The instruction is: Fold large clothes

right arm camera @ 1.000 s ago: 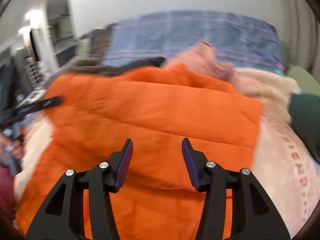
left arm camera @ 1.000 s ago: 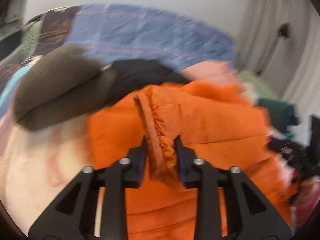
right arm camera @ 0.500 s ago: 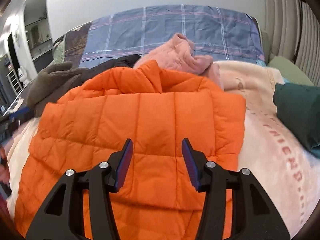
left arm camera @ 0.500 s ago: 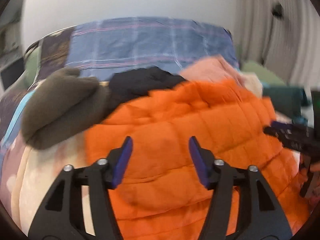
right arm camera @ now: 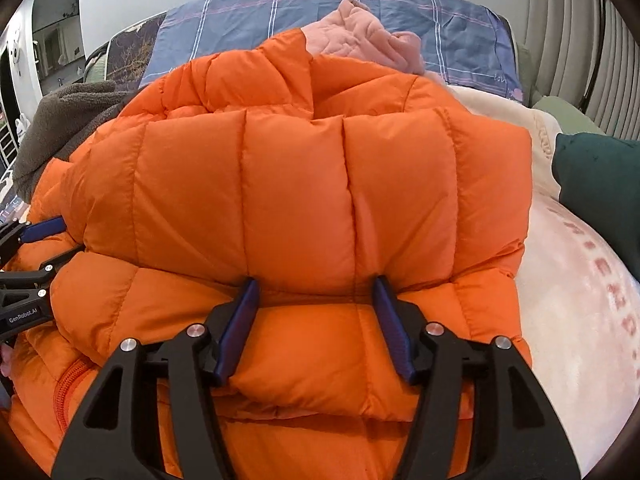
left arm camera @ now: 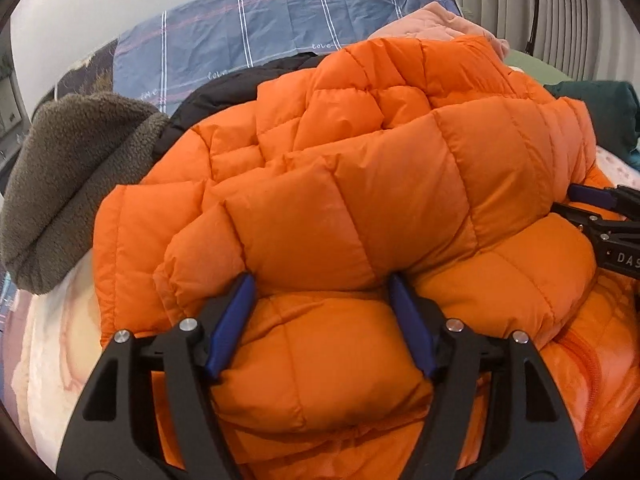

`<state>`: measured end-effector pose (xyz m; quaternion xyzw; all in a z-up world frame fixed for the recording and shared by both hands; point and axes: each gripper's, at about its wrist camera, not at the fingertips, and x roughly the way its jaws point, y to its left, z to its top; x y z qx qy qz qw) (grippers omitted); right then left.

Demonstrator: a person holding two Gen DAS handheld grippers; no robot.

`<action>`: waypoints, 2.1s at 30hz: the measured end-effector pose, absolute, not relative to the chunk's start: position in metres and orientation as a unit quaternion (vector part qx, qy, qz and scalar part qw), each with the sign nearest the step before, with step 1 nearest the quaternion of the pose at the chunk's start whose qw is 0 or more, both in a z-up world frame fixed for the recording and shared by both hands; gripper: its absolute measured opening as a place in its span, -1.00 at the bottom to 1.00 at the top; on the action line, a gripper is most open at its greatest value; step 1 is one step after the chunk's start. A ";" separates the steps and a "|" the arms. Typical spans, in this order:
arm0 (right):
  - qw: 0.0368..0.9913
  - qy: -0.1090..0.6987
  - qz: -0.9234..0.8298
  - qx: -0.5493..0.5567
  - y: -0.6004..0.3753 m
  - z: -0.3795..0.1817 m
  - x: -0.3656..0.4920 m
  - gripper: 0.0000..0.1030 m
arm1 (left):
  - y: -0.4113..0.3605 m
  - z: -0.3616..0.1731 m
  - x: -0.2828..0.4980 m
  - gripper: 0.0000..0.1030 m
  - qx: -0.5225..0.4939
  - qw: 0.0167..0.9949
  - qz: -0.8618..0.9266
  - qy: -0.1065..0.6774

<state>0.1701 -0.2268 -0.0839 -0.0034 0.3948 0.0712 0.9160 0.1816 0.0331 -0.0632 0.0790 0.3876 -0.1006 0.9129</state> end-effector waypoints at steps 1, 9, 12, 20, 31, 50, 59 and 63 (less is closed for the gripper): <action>0.916 0.395 0.073 0.003 -0.228 -0.079 0.167 0.19 | 0.035 -0.063 0.182 0.37 0.075 0.912 -0.103 0.391; 0.926 0.367 0.094 0.010 -0.217 -0.018 0.182 0.20 | 0.039 0.003 0.193 -0.02 -0.001 0.924 -0.143 0.354; 0.913 0.401 0.081 -0.006 -0.207 -0.036 0.218 0.38 | 0.024 -0.006 0.213 0.19 0.002 0.921 -0.145 0.362; 0.915 0.396 0.075 -0.010 -0.206 -0.085 0.231 0.54 | 0.017 -0.071 0.234 0.55 0.033 0.915 -0.130 0.381; 0.910 0.404 0.070 -0.055 -0.217 -0.054 0.204 0.56 | 0.020 -0.044 0.212 0.57 0.081 0.918 -0.103 0.373; 0.890 0.443 0.048 0.096 -0.333 -0.077 0.018 0.60 | 0.148 -0.073 0.000 0.72 -0.025 0.901 -0.093 0.422; 0.892 0.434 0.060 0.116 -0.347 -0.086 -0.032 0.61 | 0.142 -0.081 -0.037 0.73 -0.052 0.895 -0.123 0.425; 0.894 0.423 0.079 0.121 -0.346 -0.089 -0.062 0.61 | 0.140 -0.089 -0.058 0.77 -0.056 0.895 -0.134 0.422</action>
